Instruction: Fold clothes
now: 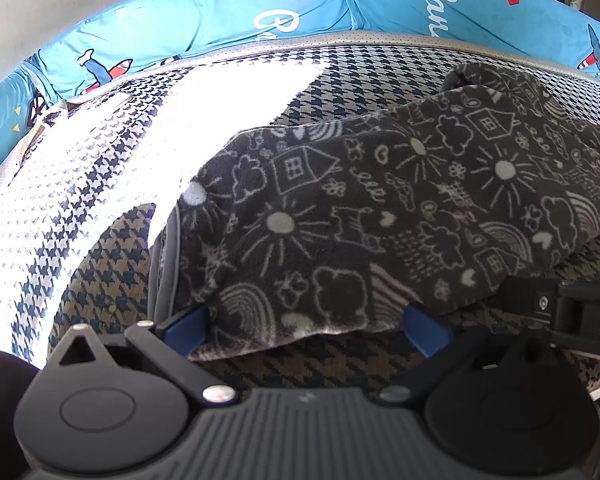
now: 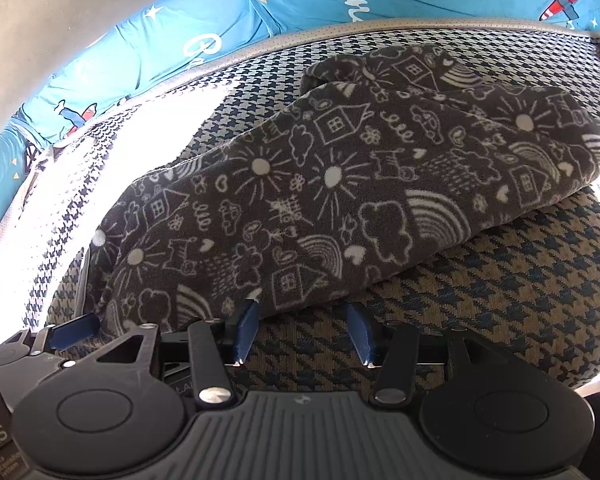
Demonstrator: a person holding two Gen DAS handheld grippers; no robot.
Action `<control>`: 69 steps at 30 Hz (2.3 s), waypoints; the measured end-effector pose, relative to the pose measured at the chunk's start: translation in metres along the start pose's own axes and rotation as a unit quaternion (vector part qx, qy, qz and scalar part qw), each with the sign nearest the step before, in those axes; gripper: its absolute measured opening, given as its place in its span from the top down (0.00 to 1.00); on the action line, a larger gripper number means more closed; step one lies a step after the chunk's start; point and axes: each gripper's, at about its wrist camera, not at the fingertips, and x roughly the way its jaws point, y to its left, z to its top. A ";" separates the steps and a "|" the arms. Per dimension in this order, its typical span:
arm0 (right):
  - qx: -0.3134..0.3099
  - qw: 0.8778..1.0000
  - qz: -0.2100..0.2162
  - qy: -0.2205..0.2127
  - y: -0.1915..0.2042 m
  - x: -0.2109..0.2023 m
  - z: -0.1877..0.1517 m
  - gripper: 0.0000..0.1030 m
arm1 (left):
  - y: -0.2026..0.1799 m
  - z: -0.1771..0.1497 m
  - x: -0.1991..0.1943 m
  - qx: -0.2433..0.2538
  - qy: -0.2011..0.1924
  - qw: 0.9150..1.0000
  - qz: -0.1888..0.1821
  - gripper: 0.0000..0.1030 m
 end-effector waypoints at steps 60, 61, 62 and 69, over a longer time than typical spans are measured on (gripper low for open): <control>-0.021 1.000 -0.019 -0.006 0.002 -0.008 0.001 0.52 | -0.004 0.001 0.002 0.004 0.005 1.000 0.010 0.00; -0.021 1.000 -0.019 -0.006 0.002 -0.008 0.001 0.52 | -0.004 0.001 0.002 0.004 0.005 1.000 0.010 0.00; -0.022 1.000 -0.019 -0.006 0.002 -0.008 0.001 0.52 | -0.004 0.001 0.002 0.004 0.005 1.000 0.010 0.00; -0.025 0.999 -0.015 -0.012 0.003 -0.010 0.000 0.52 | -0.003 0.001 0.002 0.003 0.006 1.000 0.010 0.00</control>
